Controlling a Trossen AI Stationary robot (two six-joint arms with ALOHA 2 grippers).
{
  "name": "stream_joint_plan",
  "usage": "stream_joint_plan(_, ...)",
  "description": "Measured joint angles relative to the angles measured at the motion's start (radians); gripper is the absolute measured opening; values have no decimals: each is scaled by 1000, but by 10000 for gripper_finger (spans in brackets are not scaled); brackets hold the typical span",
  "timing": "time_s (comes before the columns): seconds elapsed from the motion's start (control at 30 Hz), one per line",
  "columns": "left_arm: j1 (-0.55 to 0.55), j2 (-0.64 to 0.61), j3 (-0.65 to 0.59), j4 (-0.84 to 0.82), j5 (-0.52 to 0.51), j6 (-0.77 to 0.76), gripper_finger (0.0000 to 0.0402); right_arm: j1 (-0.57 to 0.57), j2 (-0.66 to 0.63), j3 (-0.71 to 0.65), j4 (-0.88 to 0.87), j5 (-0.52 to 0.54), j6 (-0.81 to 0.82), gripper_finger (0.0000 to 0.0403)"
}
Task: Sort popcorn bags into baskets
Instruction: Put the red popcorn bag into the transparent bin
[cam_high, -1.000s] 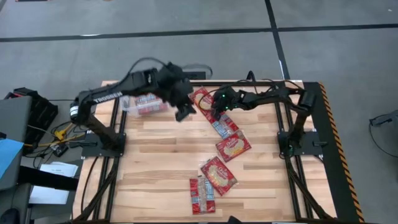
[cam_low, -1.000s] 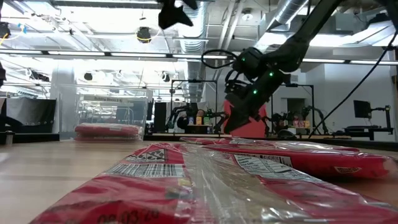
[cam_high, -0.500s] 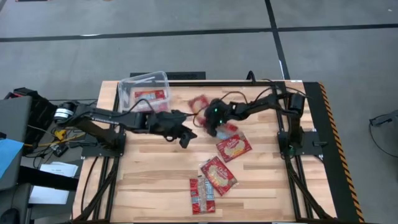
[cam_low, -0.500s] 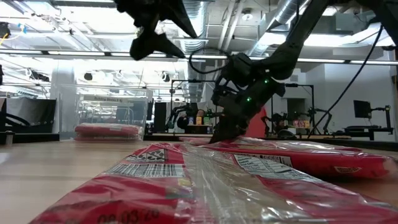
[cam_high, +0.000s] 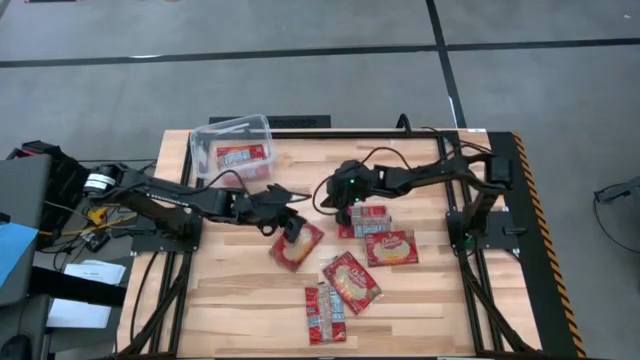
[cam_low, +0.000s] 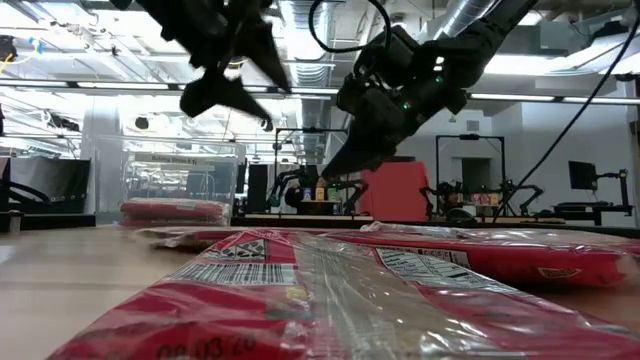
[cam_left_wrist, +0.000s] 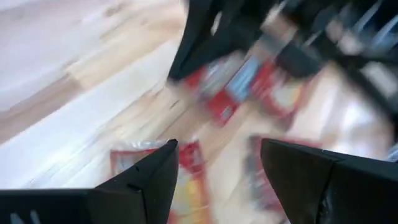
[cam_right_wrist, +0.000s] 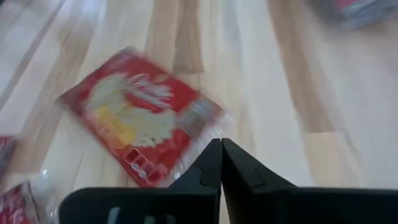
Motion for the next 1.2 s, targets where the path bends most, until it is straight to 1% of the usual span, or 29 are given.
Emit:
stream_joint_plan(0.1, 21, 32, 0, -133, 32, 7, 215, -7, -16, 0, -34, -3, 34, 20)
stream_joint_plan(0.2, 33, 72, 0, -261, 87, -22, 218, 5, -32, 0, -63, -4, 49, 17)
stream_joint_plan(0.33, 28, 106, -2, -275, 210, -47, 240, 34, -44, 1, -74, -4, 75, 23)
stream_joint_plan(0.43, -7, 116, 0, -292, 254, -116, 261, 67, -44, 0, -66, 10, 92, 30)
stream_joint_plan(0.5, -41, 116, 0, -327, 245, -174, 272, 94, -40, 0, -54, 48, 92, 31)
stream_joint_plan(0.57, -76, 116, 0, -368, 214, -240, 279, 118, -27, 0, -30, 82, 95, 27)
stream_joint_plan(0.7, -136, 116, -2, -380, 122, -341, 285, 144, 11, 1, 50, 101, 95, 17)
stream_joint_plan(0.83, -153, 115, -55, -365, 38, -445, 286, 147, 44, 0, 87, 101, 117, 18)
stream_joint_plan(0.9, -157, 115, -97, -320, 20, -480, 286, 147, 48, 1, 95, 101, 128, 25)
stream_joint_plan(1.07, -157, 115, -231, -58, 55, -549, 286, 148, 48, 0, 90, 101, 125, 34)
stream_joint_plan(1.13, -158, 114, -277, 50, 52, -571, 286, 148, 48, 0, 89, 101, 125, 31)
stream_joint_plan(1.2, -158, 114, -304, 119, 33, -587, 286, 148, 48, 0, 89, 101, 128, 25)
